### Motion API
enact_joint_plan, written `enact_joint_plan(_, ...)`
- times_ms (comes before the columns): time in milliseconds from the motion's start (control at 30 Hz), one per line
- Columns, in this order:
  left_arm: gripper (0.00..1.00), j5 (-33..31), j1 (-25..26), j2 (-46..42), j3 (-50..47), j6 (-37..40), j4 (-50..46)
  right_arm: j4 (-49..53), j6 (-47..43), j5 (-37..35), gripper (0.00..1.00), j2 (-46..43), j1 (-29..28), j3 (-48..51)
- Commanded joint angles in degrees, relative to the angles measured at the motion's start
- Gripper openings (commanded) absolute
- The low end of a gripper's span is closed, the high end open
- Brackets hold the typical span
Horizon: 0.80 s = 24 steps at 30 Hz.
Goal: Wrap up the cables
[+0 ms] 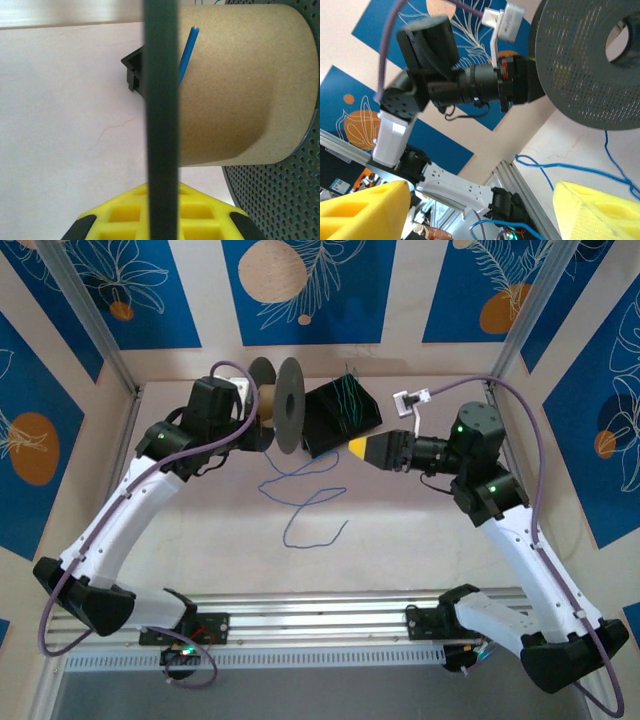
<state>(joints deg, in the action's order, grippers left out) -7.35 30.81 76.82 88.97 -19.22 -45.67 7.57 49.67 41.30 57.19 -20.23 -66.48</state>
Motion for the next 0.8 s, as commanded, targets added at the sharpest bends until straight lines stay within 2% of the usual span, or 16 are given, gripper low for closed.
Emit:
enact_joint_plan(0, 0.00, -0.5, 0.0, -3.9, -1.9, 2.0, 7.7, 4.0, 6.8, 3.3, 0.71, 1.0, 5.2, -1.0)
enact_joint_plan(100, 0.00, -0.9, 0.0, -5.2, -3.7, 2.3, 10.0, 1.4, 11.3, 6.4, 0.65, 2.2, 9.9, 2.4)
enact_joint_plan(167, 0.00, -1.1, 0.0, -4.8, -3.4, 2.6, 10.2, 0.6, 10.2, 7.0, 0.65, 2.3, 10.6, 4.1)
enact_joint_plan(267, 0.00, -2.3, 0.0, -3.8, -2.1, 2.5, 9.1, 5.1, 6.1, 6.4, 0.63, 2.7, 10.6, 5.0)
enact_joint_plan(333, 0.00, -3.8, 0.0, -3.7, -2.2, 2.3, 9.3, 3.5, 7.6, 7.6, 0.61, 2.7, 10.4, 6.5)
enact_joint_plan(400, 0.00, -5.2, 0.1, -4.0, -2.8, 2.6, 10.4, 2.2, 8.8, 7.4, 0.61, 2.1, 9.7, 7.4)
enact_joint_plan(533, 0.00, -8.6, 0.5, -4.4, -5.0, 5.3, 14.6, 5.6, 10.8, 5.0, 0.62, 2.0, 7.7, 5.7)
enact_joint_plan(767, 0.00, -13.3, 2.1, -4.1, -7.6, 10.7, 20.8, 10.6, 20.8, -3.5, 0.61, 3.5, 1.8, 2.6)
